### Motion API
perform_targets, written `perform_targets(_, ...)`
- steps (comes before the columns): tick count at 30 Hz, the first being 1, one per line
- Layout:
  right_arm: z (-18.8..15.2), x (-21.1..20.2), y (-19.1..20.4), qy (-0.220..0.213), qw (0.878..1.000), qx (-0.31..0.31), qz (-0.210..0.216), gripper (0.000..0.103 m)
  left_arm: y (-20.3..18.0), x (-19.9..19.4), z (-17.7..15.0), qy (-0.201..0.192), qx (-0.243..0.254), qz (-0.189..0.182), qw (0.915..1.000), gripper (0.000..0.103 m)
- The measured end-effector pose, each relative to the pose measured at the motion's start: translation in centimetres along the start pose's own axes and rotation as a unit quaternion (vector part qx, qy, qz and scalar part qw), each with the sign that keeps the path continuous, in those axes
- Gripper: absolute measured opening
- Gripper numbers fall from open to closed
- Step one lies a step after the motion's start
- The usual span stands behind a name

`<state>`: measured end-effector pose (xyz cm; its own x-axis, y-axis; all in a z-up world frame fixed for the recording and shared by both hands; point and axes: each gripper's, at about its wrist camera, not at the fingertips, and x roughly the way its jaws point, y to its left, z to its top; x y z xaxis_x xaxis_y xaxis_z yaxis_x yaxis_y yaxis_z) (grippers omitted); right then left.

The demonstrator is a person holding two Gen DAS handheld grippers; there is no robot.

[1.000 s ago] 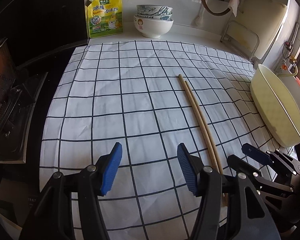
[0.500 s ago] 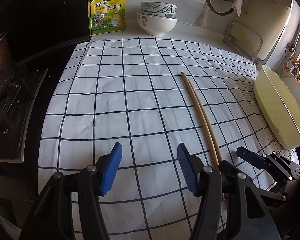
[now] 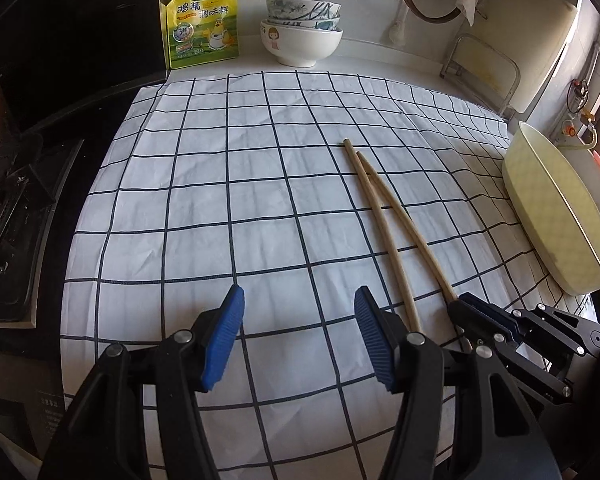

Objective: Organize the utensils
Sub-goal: 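Push one chopstick apart from the other with the right tool, then close the left tool on one chopstick while the right tool grasps the other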

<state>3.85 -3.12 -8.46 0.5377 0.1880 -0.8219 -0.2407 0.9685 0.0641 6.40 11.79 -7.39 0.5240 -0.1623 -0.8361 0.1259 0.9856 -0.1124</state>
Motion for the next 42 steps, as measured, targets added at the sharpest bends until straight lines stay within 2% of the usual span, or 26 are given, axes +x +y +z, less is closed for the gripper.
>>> perform_targets(15,-1.4,-1.2,-6.3,-0.007,0.997,0.063,-0.036,0.007,-4.0,2.1,1.0,0.005,0.035,0.008,0.9993,0.061)
perform_targets(20,-1.3,-1.4,-6.4,-0.012,0.998,0.061,-0.03,0.007,-4.4,2.9,1.5,0.006,0.036,0.018,0.9992,0.061)
perform_targets(24,-1.0,-1.4,-6.5,-0.016,0.998,0.059,-0.031,0.013,-4.5,3.4,1.8,0.005,0.037,0.028,0.9989,0.065)
perform_targets(38,-0.4,-0.2,-6.6,-0.016,0.998,0.047,-0.035,0.013,-5.6,4.7,2.4,0.003,0.046,0.051,0.9976,0.066)
perform_targets(42,-0.3,-0.1,-6.0,-0.019,0.998,0.025,-0.05,0.013,-6.3,4.5,2.3,0.0,0.053,0.041,0.9978,0.046)
